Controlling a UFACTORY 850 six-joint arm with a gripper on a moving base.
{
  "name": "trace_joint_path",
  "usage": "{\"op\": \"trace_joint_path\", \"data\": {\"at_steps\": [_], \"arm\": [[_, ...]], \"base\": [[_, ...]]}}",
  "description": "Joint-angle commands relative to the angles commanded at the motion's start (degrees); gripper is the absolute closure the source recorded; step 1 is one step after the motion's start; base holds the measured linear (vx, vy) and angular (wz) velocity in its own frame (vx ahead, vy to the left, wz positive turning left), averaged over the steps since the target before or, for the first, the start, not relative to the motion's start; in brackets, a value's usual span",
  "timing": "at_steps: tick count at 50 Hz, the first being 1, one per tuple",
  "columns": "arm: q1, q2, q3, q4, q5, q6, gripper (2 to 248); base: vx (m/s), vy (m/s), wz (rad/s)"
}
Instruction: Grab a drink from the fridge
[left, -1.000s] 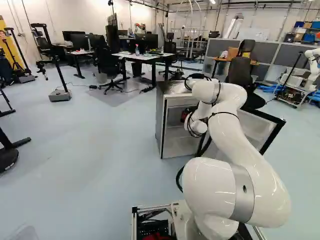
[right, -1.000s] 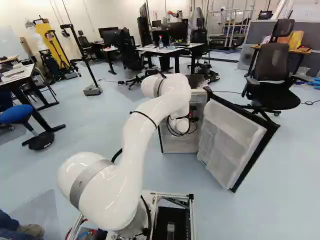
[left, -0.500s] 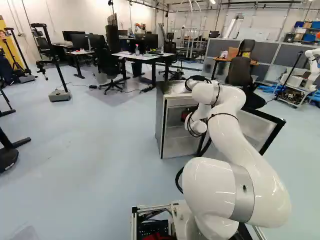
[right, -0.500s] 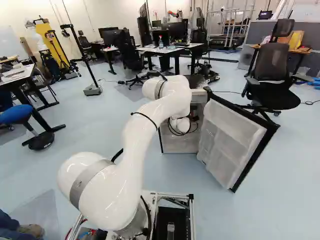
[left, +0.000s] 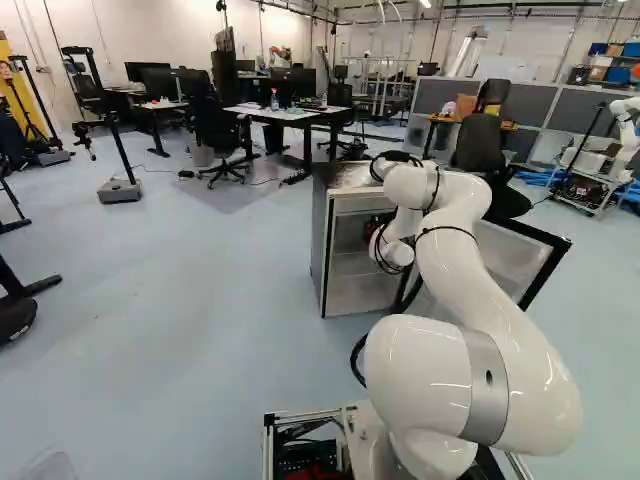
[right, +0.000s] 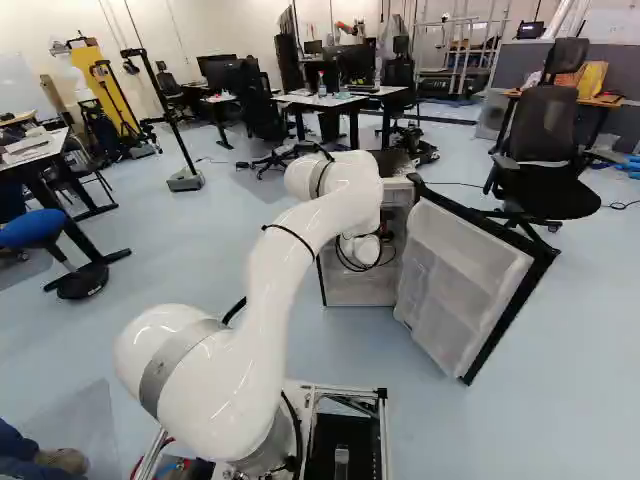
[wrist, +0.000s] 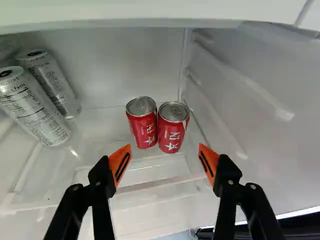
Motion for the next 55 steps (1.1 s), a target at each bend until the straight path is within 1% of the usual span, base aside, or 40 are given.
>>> {"op": "trace_joint_path", "data": {"at_steps": [19, 20, 24, 25, 55], "arm": [[0.0, 0.0, 0.0, 0.0, 0.0, 0.0, 55], [0.0, 0.0, 0.0, 0.0, 0.0, 0.0, 68], [0.0, 0.0, 0.0, 0.0, 0.0, 0.0, 68], [0.0, 0.0, 0.0, 0.0, 0.0, 0.0, 79], [-0.02, -0.01, -0.02, 0.0, 0.0, 0.0, 77]], "base": [[0.0, 0.0, 0.0], [0.0, 0.0, 0.0], [0.0, 0.0, 0.0], [0.0, 0.0, 0.0], [0.0, 0.0, 0.0]]}}
